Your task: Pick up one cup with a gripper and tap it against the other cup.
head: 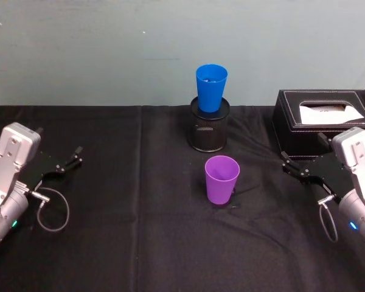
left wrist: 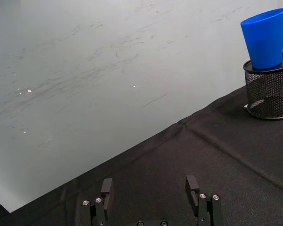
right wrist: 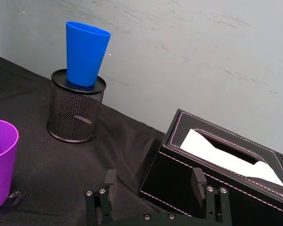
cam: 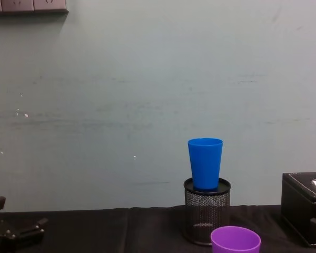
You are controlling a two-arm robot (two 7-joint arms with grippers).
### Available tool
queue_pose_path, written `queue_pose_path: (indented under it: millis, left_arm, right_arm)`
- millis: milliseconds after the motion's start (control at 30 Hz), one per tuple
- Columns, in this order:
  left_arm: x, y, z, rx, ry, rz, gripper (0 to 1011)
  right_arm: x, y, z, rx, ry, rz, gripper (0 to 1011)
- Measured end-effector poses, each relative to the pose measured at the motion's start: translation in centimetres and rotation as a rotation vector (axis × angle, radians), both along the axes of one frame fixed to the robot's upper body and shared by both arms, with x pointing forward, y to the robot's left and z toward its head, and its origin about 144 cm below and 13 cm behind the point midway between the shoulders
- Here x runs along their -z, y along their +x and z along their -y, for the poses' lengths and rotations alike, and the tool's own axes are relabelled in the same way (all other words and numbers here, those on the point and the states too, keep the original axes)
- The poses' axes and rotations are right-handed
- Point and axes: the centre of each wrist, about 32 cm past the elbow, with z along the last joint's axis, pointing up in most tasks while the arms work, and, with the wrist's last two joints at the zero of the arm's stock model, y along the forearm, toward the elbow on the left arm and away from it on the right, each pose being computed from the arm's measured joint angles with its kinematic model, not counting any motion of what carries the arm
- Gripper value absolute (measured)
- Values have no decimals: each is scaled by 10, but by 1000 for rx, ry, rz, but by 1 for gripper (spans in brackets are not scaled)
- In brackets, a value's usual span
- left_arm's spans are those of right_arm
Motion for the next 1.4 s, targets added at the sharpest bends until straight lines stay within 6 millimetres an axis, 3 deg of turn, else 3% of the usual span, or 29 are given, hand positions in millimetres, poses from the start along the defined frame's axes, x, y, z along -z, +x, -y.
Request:
queue_pose_path:
  millis: [1000, 1233, 1400]
  left_arm:
    - [0, 0, 0, 0, 0, 0, 1000]
    - [0, 0, 0, 0, 0, 0, 1000]
    - [0, 0, 0, 0, 0, 0, 1000]
  right_arm:
    - [0, 0, 0, 0, 0, 0, 1003]
    - [11, -21, -7, -51, 1, -46, 1003]
    - [22, -39, -26, -144, 48, -87, 1003]
